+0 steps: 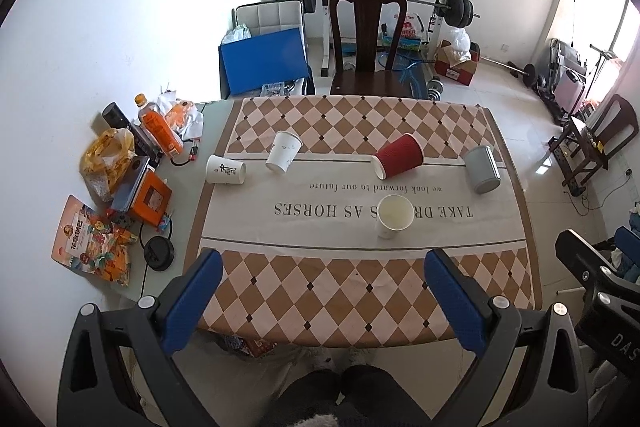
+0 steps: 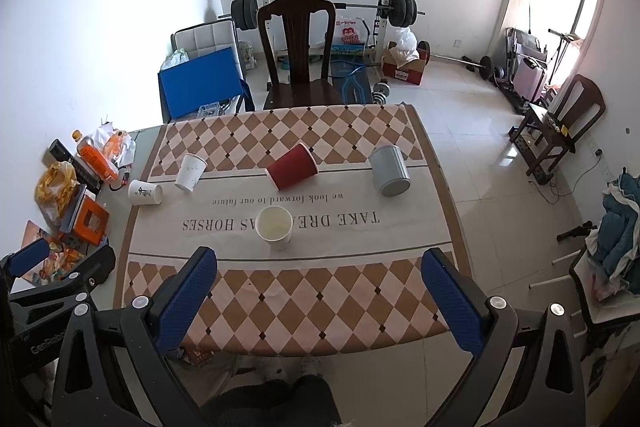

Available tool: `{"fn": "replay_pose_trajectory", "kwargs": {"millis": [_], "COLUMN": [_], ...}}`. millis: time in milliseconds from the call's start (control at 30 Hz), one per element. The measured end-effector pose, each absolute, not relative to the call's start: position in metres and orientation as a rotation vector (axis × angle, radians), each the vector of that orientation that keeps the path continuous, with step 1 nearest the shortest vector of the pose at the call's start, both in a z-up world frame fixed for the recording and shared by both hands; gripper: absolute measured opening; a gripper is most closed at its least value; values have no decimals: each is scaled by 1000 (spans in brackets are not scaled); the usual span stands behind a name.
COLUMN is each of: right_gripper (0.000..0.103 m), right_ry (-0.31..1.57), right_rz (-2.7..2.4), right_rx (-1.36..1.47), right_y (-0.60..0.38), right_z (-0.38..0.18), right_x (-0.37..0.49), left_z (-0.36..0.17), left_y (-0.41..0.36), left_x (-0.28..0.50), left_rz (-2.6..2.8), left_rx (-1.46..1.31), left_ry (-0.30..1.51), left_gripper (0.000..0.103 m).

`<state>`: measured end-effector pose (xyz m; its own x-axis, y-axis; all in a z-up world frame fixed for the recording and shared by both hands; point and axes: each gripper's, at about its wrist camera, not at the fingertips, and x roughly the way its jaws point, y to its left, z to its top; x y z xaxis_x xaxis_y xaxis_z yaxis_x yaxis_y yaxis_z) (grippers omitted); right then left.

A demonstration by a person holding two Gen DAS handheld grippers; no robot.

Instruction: Flip cup upright

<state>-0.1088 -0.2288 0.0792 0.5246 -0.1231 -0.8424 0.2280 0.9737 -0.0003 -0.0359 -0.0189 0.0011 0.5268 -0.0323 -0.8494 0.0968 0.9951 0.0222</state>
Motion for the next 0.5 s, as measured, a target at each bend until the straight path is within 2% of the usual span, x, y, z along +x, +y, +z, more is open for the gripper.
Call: {"fn": "replay_pose_trajectory", "kwargs": {"millis": [500], "right_gripper": [103], "right_ry": [1014], "right_rz": [-209], "right_rx": [114], "right_y": [-232], "right_z": [69], "right_x": [-110], "left_z": [-3], "left_y": [-20], "left_x": [-39], "left_rz": [-96], "left_rx": [86], "left_ry": [1032], "left_gripper": [103]}}
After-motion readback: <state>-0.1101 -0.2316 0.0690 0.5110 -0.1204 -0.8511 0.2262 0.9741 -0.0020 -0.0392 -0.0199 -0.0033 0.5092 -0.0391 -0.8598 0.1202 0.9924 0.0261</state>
